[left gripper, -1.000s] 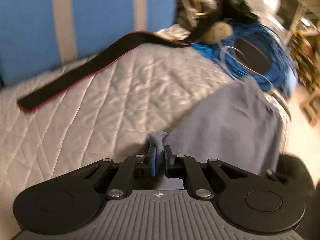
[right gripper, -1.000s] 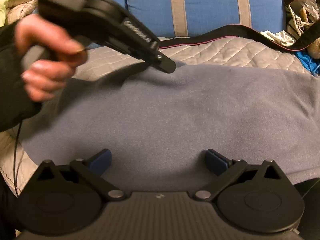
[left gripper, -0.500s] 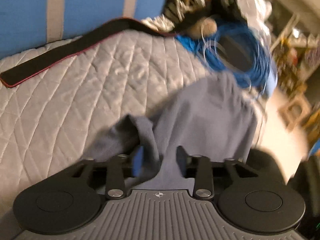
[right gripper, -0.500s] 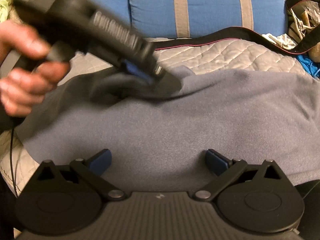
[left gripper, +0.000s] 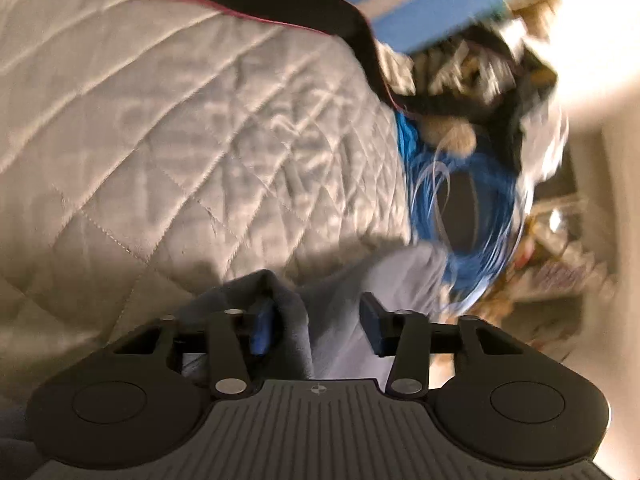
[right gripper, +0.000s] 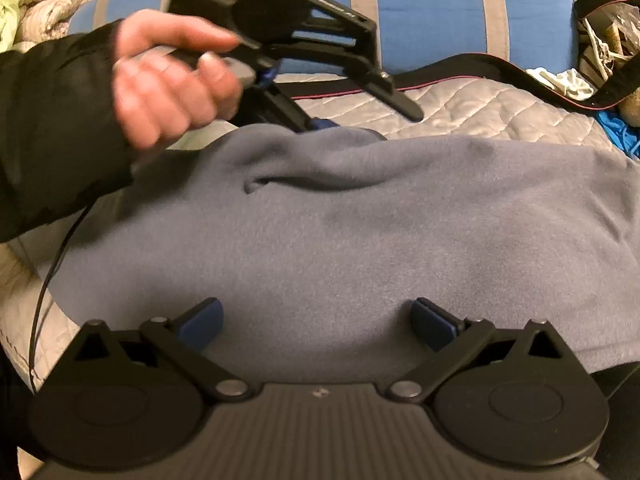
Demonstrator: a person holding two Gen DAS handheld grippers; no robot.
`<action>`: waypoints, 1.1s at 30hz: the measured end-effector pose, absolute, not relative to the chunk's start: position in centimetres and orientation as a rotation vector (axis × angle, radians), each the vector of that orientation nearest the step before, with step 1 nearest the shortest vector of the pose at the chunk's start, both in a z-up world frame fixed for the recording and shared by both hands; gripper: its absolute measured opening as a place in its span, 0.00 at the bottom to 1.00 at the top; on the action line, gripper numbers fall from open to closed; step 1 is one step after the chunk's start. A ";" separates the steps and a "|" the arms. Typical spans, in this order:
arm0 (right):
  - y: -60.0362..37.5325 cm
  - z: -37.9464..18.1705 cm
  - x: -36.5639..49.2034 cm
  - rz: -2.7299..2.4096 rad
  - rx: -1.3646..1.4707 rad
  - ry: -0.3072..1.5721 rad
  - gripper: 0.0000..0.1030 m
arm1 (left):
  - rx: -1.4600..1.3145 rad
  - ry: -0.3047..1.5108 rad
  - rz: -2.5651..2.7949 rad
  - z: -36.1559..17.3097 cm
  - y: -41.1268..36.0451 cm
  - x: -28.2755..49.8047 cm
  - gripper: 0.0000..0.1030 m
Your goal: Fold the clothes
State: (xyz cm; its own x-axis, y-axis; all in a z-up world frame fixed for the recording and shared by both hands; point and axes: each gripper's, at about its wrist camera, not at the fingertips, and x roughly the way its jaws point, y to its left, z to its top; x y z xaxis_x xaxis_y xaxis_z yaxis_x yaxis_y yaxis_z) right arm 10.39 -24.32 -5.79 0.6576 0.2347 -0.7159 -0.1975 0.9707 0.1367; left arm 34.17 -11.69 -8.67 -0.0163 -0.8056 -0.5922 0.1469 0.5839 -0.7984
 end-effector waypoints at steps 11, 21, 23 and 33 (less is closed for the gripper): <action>-23.3 -6.3 10.1 0.236 -0.036 0.830 1.00 | -0.600 1.289 -0.736 -7.4 -11.3 37.1 0.03; -23.3 -6.0 10.1 0.239 -0.033 0.835 1.00 | -0.420 1.322 -0.765 -7.2 -12.2 37.4 0.15; -23.2 -5.9 10.0 0.239 -0.033 0.835 1.00 | -0.398 1.306 -0.768 -6.6 -11.7 37.0 0.28; -23.3 -5.9 10.2 0.236 -0.028 0.838 0.99 | -0.302 1.271 -0.774 -4.8 -8.3 35.1 0.34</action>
